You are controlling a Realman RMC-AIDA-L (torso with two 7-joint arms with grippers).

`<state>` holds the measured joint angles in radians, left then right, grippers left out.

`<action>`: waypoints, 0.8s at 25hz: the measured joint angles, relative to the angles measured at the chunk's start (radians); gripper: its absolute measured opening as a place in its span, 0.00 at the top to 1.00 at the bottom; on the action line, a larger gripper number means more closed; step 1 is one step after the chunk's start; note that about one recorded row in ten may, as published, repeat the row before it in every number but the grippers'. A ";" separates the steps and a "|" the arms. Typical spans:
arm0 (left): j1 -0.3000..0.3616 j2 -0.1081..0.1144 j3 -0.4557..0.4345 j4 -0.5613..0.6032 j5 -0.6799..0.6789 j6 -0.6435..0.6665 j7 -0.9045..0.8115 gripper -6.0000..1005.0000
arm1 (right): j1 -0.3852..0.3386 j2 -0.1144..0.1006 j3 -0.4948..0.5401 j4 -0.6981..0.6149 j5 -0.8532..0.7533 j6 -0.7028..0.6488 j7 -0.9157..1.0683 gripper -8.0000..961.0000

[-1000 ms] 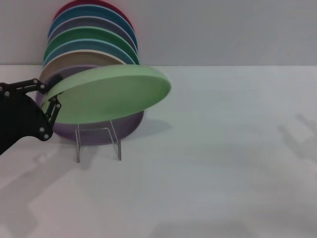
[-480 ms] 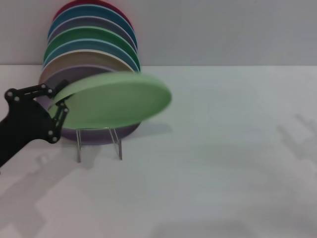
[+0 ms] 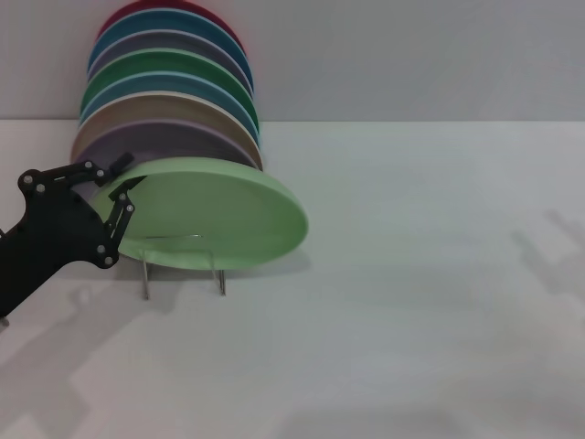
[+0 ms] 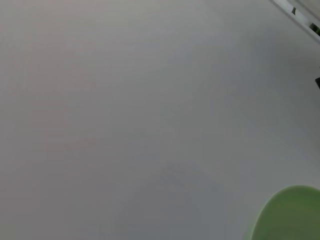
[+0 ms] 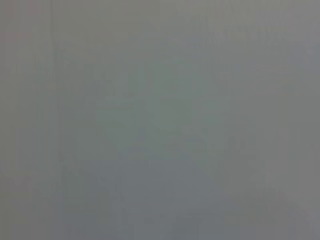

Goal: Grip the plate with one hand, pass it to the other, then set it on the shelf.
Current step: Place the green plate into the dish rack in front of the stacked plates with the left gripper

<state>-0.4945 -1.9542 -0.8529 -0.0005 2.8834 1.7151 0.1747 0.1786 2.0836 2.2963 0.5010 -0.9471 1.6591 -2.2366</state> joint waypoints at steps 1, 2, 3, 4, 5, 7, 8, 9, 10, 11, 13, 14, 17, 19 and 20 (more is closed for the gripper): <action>0.000 -0.002 0.000 0.000 0.000 0.000 0.004 0.85 | 0.000 0.000 0.000 0.001 0.000 0.000 0.000 0.25; 0.001 -0.005 -0.003 0.000 -0.001 -0.002 0.011 0.84 | -0.001 0.000 0.000 0.002 0.000 0.000 0.000 0.25; 0.001 -0.010 -0.012 0.000 -0.001 -0.009 0.021 0.83 | -0.002 0.000 0.000 0.003 0.000 0.001 0.000 0.25; 0.001 -0.014 -0.021 0.000 -0.003 -0.014 0.027 0.82 | -0.002 0.000 0.000 0.003 0.000 0.001 0.000 0.25; 0.001 -0.022 -0.038 0.000 -0.004 -0.023 0.034 0.81 | -0.003 0.000 0.000 0.004 0.000 0.002 0.000 0.25; 0.001 -0.037 -0.076 -0.001 -0.006 -0.058 0.055 0.78 | -0.003 0.000 0.000 0.005 -0.001 0.004 0.000 0.25; 0.001 -0.037 -0.076 -0.001 -0.006 -0.058 0.055 0.77 | -0.003 -0.001 0.000 0.006 -0.004 0.004 0.000 0.25; 0.000 -0.038 -0.078 -0.003 -0.006 -0.068 0.060 0.76 | -0.004 -0.001 0.000 0.006 -0.006 0.004 0.000 0.25; -0.001 -0.040 -0.079 -0.006 -0.006 -0.078 0.065 0.75 | -0.004 -0.001 0.000 0.007 -0.010 0.004 0.000 0.25; -0.002 -0.041 -0.078 -0.009 -0.005 -0.083 0.068 0.74 | -0.004 -0.002 0.000 0.008 -0.012 0.004 0.000 0.25; -0.003 -0.045 -0.077 -0.011 -0.005 -0.083 0.074 0.69 | -0.006 -0.002 0.000 0.010 -0.014 0.004 0.000 0.25; -0.002 -0.047 -0.077 -0.012 -0.004 -0.082 0.078 0.64 | -0.006 -0.002 0.000 0.010 -0.014 0.004 0.000 0.25; 0.005 -0.053 -0.075 -0.022 -0.003 -0.072 0.110 0.52 | -0.007 -0.002 0.000 0.012 -0.015 0.005 0.000 0.24; 0.028 -0.066 -0.073 -0.032 -0.001 -0.041 0.182 0.52 | -0.007 -0.002 0.000 0.012 -0.015 0.005 -0.001 0.24; 0.032 -0.068 -0.074 -0.034 -0.002 -0.037 0.194 0.51 | -0.007 -0.002 0.001 0.012 -0.015 0.005 -0.004 0.24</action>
<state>-0.4623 -2.0220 -0.9273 -0.0341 2.8815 1.6781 0.3685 0.1714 2.0815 2.2976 0.5131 -0.9619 1.6644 -2.2409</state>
